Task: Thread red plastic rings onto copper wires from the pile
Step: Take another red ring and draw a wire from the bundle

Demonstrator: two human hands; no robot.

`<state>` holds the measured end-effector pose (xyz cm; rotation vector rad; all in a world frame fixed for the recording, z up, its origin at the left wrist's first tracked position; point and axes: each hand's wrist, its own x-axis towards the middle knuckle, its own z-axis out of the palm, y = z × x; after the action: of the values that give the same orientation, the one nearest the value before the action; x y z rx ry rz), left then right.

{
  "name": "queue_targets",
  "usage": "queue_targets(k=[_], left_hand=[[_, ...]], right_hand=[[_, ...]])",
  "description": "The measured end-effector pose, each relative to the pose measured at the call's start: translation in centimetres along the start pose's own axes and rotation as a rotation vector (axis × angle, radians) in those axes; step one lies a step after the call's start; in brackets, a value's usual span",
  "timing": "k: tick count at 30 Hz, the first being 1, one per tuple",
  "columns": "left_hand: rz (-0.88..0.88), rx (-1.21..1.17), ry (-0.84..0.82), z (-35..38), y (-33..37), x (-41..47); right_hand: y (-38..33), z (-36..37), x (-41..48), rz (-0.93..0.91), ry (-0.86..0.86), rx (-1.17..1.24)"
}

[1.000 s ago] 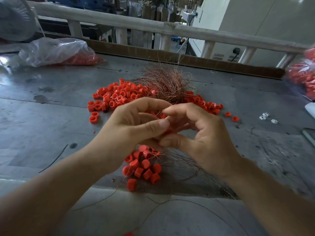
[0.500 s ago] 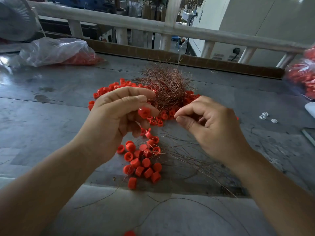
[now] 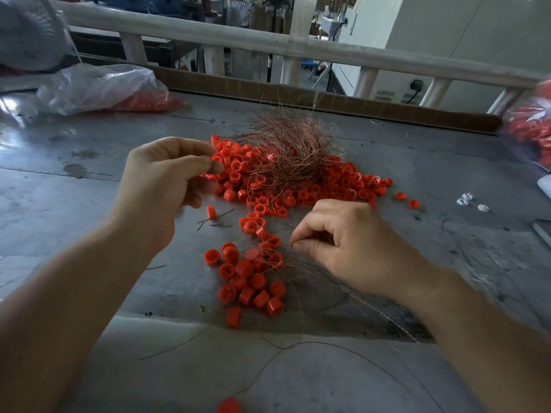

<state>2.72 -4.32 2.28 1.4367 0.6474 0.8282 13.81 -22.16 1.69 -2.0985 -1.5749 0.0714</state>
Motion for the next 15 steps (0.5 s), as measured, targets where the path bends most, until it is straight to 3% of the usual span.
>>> queue_targets(k=[4, 6, 10, 15], left_hand=[[0.085, 0.143, 0.036, -0.1, -0.6, 0.4], [0.138, 0.332, 0.049, -0.2, -1.0, 0.6], [0.164, 0.807, -0.092, -0.1, -1.5, 0.3], [0.197, 1.03, -0.16, -0.4, -2.0, 0.4]], right_hand=[[-0.1, -0.2, -0.3, 0.022, -0.047, -0.023], [-0.1, -0.4, -0.3, 0.04, -0.044, -0.014], [-0.1, -0.7, -0.1, 0.058, 0.02, 0.022], [0.0, -1.0, 0.0, 0.077, 0.101, 0.007]])
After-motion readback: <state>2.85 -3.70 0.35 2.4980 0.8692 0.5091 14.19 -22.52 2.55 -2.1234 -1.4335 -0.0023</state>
